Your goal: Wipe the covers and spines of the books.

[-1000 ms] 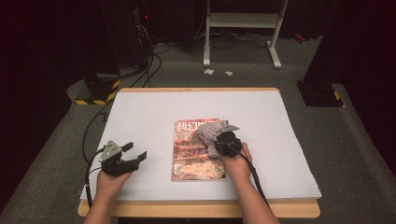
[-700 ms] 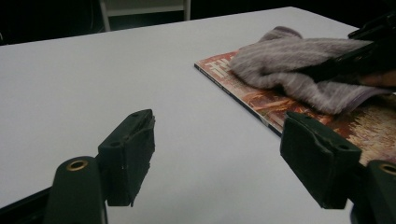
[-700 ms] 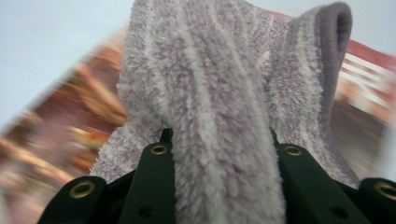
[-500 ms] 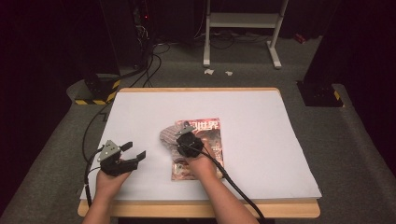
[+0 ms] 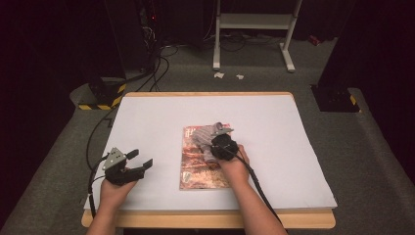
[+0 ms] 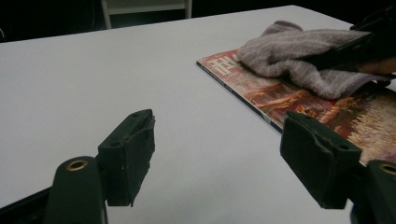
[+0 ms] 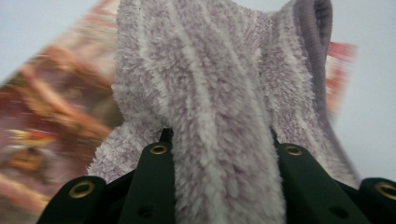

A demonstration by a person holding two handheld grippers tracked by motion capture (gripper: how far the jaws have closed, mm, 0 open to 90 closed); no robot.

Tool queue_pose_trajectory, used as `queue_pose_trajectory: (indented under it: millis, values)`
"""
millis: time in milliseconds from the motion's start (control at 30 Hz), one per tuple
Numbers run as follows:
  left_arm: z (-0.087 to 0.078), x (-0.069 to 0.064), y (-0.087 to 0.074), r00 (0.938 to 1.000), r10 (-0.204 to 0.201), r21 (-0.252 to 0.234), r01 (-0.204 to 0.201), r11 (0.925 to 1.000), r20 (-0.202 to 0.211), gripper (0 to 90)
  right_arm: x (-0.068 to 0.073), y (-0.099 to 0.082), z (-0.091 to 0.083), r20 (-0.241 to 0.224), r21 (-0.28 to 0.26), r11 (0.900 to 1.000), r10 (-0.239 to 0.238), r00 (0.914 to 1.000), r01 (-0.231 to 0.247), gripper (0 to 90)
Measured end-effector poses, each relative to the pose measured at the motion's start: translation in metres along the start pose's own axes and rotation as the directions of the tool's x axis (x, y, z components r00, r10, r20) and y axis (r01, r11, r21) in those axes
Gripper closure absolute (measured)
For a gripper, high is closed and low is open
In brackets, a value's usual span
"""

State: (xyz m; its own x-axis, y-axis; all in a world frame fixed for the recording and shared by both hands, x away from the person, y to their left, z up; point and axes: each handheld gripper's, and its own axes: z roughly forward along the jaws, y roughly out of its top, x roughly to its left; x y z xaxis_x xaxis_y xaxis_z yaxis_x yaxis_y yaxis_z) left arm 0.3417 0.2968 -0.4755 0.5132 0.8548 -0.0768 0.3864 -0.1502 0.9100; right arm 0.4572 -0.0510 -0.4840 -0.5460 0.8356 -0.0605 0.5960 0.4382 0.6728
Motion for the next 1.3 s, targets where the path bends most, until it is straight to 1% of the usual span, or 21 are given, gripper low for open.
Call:
queue_pose_trajectory:
  millis: [100,167,333,400,467,533,600,633,700,733,800,867,933,1000,1033,1067,1100,1167,1200,1233,1300]
  values:
    - [0.001,-0.001,0.000,1.0000,0.000,0.003,0.000,1.0000,0.000,26.6,-0.022,-0.005,-0.005,0.033,-0.003,0.9986,0.053,0.9980,-0.053,70.7]
    - [0.002,-0.002,-0.001,1.0000,0.006,0.009,-0.006,0.9999,-0.001,26.6,-0.029,-0.006,-0.006,0.047,-0.005,0.9982,0.060,0.9971,-0.060,70.6]
    - [0.003,-0.003,-0.001,1.0000,0.004,0.012,-0.004,0.9999,0.001,26.6,-0.039,0.001,0.000,0.082,-0.009,0.9972,0.075,0.9938,-0.074,70.6]
    - [0.003,-0.003,-0.001,1.0000,0.005,0.012,-0.005,0.9999,0.002,26.5,-0.045,0.007,0.006,0.086,-0.008,0.9963,0.086,0.9925,-0.086,70.6]
    - [0.003,-0.002,-0.001,1.0000,0.005,0.013,-0.005,0.9999,0.001,26.5,-0.052,0.012,0.013,0.088,-0.008,0.9932,0.116,0.9894,-0.116,70.7]
    - [0.003,-0.001,-0.002,1.0000,0.003,0.013,-0.003,0.9999,0.002,26.5,-0.057,0.018,0.019,0.093,-0.004,0.9919,0.127,0.9876,-0.127,70.8]
    - [0.003,0.000,-0.002,1.0000,-0.002,0.014,0.002,0.9999,0.003,26.5,-0.058,0.023,0.025,0.098,-0.008,0.9920,0.126,0.9871,-0.126,70.9]
    - [0.004,0.000,-0.002,1.0000,-0.003,0.015,0.003,0.9999,0.004,26.5,-0.056,0.025,0.027,0.097,-0.011,0.9910,0.134,0.9862,-0.134,71.0]
    - [0.004,0.000,-0.002,1.0000,-0.003,0.014,0.002,0.9999,0.006,26.5,-0.053,0.029,0.031,0.101,-0.008,0.9914,0.131,0.9862,-0.131,71.1]
    - [0.005,0.000,-0.003,1.0000,-0.004,0.014,0.004,0.9999,0.008,26.5,-0.049,0.032,0.032,0.096,-0.006,0.9919,0.127,0.9873,-0.127,71.1]
    - [0.006,-0.001,-0.002,0.9999,-0.007,0.015,0.006,0.9999,0.013,26.5,-0.038,0.038,0.036,0.078,-0.003,0.9950,0.100,0.9920,-0.100,71.1]
    - [0.006,-0.002,-0.002,0.9999,0.001,0.016,-0.001,0.9999,0.016,26.5,-0.020,0.045,0.043,0.058,0.003,0.9983,0.059,0.9966,-0.059,71.1]
    - [0.006,-0.003,-0.002,0.9998,0.005,0.017,-0.005,0.9998,0.017,26.5,-0.003,0.051,0.049,0.031,-0.004,0.9990,0.044,0.9986,-0.044,71.1]
    - [0.006,-0.004,-0.002,0.9998,0.006,0.017,-0.006,0.9998,0.019,26.5,0.012,0.056,0.054,0.003,-0.008,0.9995,0.029,0.9996,-0.029,71.1]
    - [0.006,-0.004,-0.002,0.9998,0.005,0.015,-0.005,0.9999,0.020,26.5,0.024,0.060,0.056,-0.013,-0.009,0.9999,0.010,0.9999,-0.010,71.1]
    - [0.005,-0.004,-0.002,0.9998,0.004,0.015,-0.004,0.9999,0.020,26.5,0.030,0.062,0.058,-0.022,-0.013,0.9999,0.002,0.9997,-0.002,71.1]
    - [0.005,-0.003,-0.002,0.9998,0.005,0.015,-0.005,0.9999,0.020,26.5,0.039,0.065,0.060,-0.043,-0.013,0.9999,-0.011,0.9990,0.010,71.0]
    - [0.004,-0.002,-0.002,0.9998,0.007,0.015,-0.008,0.9999,0.016,26.5,0.048,0.068,0.062,-0.055,-0.012,0.9994,-0.033,0.9979,0.032,70.9]
    - [0.004,-0.002,-0.002,0.9999,0.006,0.015,-0.006,0.9999,0.016,26.5,0.049,0.069,0.062,-0.056,-0.010,0.9994,-0.032,0.9979,0.032,70.9]
    - [0.003,-0.001,-0.002,0.9999,0.002,0.012,-0.003,0.9999,0.016,26.5,0.048,0.069,0.062,-0.059,-0.009,0.9995,-0.031,0.9978,0.031,70.7]
    - [0.002,0.000,-0.002,0.9999,0.002,0.009,-0.002,1.0000,0.013,26.5,0.041,0.067,0.060,-0.053,-0.001,0.9998,-0.022,0.9984,0.022,70.6]
